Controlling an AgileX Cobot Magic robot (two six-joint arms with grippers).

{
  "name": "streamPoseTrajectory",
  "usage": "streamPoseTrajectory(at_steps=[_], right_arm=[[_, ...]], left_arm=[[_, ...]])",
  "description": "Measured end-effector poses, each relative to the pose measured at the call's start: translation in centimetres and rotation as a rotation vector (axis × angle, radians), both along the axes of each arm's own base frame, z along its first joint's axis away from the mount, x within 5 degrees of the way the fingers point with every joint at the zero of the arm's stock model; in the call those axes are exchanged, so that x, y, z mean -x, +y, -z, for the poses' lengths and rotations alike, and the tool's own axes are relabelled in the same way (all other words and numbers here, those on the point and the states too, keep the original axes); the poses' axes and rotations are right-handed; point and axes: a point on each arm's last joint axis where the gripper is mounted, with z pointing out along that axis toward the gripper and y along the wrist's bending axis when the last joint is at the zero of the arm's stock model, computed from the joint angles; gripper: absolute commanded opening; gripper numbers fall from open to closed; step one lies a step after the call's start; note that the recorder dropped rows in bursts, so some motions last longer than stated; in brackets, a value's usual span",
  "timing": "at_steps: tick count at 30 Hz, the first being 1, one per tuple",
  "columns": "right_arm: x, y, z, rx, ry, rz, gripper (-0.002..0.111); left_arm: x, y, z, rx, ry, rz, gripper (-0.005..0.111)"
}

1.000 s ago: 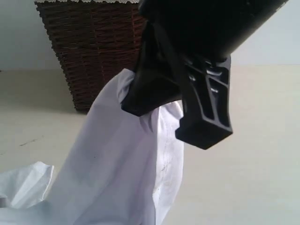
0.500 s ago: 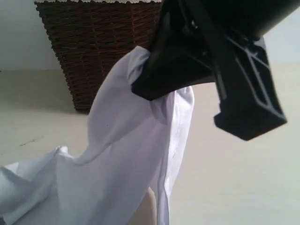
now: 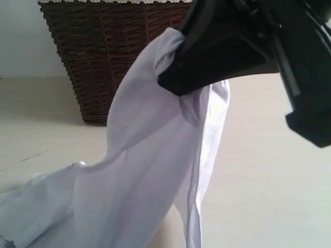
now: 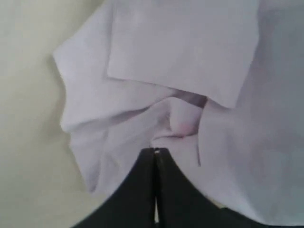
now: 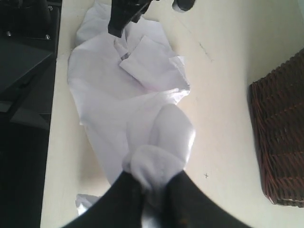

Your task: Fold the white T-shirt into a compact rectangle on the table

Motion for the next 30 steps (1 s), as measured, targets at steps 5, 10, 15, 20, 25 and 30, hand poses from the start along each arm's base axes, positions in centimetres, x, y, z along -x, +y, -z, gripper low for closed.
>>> streamPoseTrajectory(at_steps=[5,10,15,20,25,30], right_arm=[[0.1,-0.1,-0.1,-0.002,-0.007,-0.004,0.006],[0.1,-0.1,-0.1,-0.002,-0.007,-0.004,0.006],[0.2,0.0,-0.1,-0.008,-0.001,-0.007,0.006],[0.2,0.0,-0.2,-0.017,0.006,-0.012,0.006],[0.3,0.0,-0.2,-0.02,0.009,-0.013,0.006],[0.3,0.1,-0.2,-0.025,0.014,-0.016,0.006]], left_arm=[[-1.9,0.4,2.9,0.082,0.131,-0.082,0.0],[-4.1,1.5,6.3,0.007,0.144,-0.161,0.0],[-6.5,3.3,8.9,-0.077,0.107,-0.286,0.0],[-7.7,2.7,10.7,-0.022,0.167,-0.25,0.0],[-8.8,3.4,12.0,-0.043,0.218,-0.301,0.0],[-10.7,4.6,12.1,-0.064,0.214,-0.354,0.0]])
